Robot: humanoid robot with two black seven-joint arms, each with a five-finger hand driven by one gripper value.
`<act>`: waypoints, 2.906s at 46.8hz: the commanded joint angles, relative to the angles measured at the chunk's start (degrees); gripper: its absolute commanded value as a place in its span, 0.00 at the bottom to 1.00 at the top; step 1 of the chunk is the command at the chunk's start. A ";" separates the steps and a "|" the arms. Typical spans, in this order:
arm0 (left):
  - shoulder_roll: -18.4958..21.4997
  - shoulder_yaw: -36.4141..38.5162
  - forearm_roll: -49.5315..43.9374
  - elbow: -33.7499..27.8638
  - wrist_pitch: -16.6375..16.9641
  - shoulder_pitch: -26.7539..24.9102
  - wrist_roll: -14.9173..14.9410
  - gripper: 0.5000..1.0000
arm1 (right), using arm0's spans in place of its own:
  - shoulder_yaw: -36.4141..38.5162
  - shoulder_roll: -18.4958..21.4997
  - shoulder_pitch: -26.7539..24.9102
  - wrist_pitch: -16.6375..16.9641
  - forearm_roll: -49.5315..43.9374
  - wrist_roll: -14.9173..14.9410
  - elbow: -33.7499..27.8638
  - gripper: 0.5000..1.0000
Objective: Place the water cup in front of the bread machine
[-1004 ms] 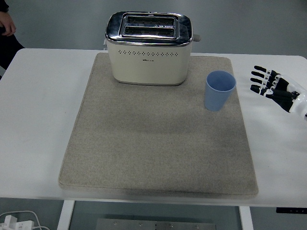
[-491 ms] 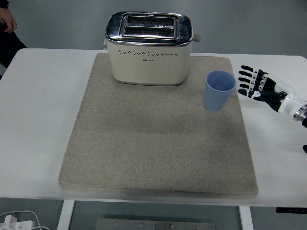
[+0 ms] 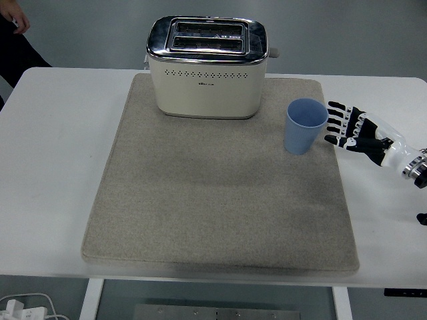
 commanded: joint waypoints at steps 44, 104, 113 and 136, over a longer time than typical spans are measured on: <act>0.00 0.00 0.01 0.00 0.00 0.00 0.01 1.00 | 1.61 5.04 -0.09 -7.76 -3.35 -0.13 2.68 0.85; 0.00 0.00 -0.08 0.00 0.00 0.00 0.01 1.00 | 2.85 9.62 -0.53 -12.07 -3.35 -0.04 2.15 0.85; 0.00 0.00 0.01 0.00 0.00 0.00 0.01 1.00 | 2.85 9.70 -0.53 -12.15 -3.35 -0.04 2.15 0.81; 0.00 0.00 -0.07 0.00 0.00 0.00 0.01 1.00 | 2.76 9.62 -0.53 -12.86 -4.23 -0.74 2.15 0.00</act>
